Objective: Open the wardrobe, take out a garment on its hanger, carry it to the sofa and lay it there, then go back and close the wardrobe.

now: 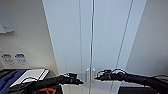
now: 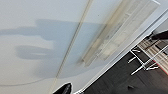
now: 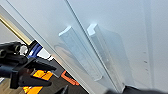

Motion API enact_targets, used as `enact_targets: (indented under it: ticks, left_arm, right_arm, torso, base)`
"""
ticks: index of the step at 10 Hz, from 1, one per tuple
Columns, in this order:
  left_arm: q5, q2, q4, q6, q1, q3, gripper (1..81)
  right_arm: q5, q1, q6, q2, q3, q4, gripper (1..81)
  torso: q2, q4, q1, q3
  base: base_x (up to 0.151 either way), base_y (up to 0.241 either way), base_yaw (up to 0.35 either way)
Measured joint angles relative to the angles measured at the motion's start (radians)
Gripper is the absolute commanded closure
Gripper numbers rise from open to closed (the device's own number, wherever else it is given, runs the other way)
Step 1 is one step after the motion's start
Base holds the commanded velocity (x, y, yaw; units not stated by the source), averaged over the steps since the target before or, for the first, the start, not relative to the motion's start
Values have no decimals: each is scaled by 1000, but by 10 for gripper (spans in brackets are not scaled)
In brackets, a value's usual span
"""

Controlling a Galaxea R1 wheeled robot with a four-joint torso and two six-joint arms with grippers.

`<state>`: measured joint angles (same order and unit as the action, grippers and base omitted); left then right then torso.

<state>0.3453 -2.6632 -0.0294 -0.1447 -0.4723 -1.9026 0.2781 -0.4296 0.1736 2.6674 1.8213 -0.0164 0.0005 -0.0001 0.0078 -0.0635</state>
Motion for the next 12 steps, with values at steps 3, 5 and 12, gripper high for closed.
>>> enact_targets:
  ticks: [3,5,12]
  left_arm:
    - [-7,-17,0,-2,0,-24,10]
    - [-26,-27,0,-3,0,-27,10]
    - [-31,-89,0,-6,-5,-142,10]
  right_arm:
    - [-71,-1,30,7,14,0,10]
    - [-103,-5,33,24,35,0,10]
    - [-101,-4,38,158,265,0,10]
  torso:
    - [0,0,0,0]
    - [0,0,0,0]
    - [0,0,0,-1]
  base:
    - [0,0,0]
    - [0,0,0]
    - [0,0,0]
